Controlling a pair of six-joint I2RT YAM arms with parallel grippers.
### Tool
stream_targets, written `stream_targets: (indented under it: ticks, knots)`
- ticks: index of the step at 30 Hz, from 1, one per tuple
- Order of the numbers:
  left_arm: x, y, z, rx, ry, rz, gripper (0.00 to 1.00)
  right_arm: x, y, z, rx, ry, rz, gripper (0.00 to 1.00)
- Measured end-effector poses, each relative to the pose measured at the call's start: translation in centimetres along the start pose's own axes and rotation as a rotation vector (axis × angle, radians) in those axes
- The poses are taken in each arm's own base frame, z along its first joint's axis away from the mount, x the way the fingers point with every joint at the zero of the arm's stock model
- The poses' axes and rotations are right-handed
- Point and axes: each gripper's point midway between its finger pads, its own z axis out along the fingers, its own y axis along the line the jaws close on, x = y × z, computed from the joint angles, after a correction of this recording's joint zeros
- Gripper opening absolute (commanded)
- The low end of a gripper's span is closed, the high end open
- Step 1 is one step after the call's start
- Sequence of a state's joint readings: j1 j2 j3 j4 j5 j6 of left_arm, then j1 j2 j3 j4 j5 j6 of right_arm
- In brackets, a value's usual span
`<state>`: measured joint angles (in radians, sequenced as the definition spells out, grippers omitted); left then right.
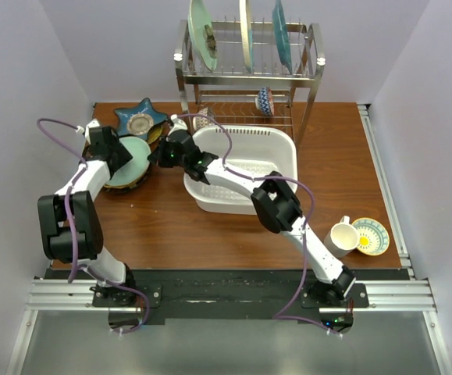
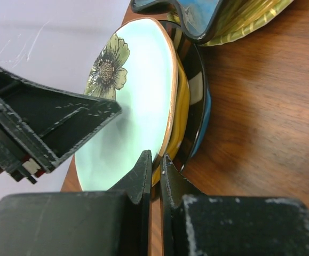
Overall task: Place the plates into the plastic bin on the countertop
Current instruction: Pick up the plate at the center of the board.
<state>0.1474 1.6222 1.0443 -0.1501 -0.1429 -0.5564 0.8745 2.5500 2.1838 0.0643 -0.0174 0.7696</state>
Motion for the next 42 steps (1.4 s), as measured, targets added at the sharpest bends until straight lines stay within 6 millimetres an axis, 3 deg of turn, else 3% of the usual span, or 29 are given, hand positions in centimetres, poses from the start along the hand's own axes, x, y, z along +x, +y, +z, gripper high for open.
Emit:
stream_targets:
  ticks: [5, 14, 25, 28, 34, 42]
  knots:
    - [-0.3, 0.5, -1.0, -0.01, -0.021, -0.008, 0.38, -0.4, -0.5, -0.9, 0.01, 0.002, 0.0, 0.0]
    - [-1.7, 2.0, -2.0, -0.036, -0.06, -0.043, 0.37, -1.7, -2.1, -2.1, 0.018, 0.008, 0.013, 0.0]
    - [-1.1, 4.9, -1.5, -0.138, -0.038, -0.059, 0.31, -1.8, -2.0, -2.2, 0.0, 0.015, 0.016, 0.0]
    - [-0.2, 5.5, -0.5, -0.17, -0.016, -0.061, 0.27, -1.8, -1.8, -2.3, -0.012, 0.022, 0.023, 0.05]
    - [-0.1, 5.7, 0.7, -0.176, -0.02, -0.073, 0.21, -1.7, -1.7, -2.4, -0.017, 0.05, 0.037, 0.36]
    - [-0.5, 5.4, 1.2, -0.161, -0.04, -0.082, 0.21, -1.6, -1.4, -2.0, -0.011, 0.06, 0.05, 0.45]
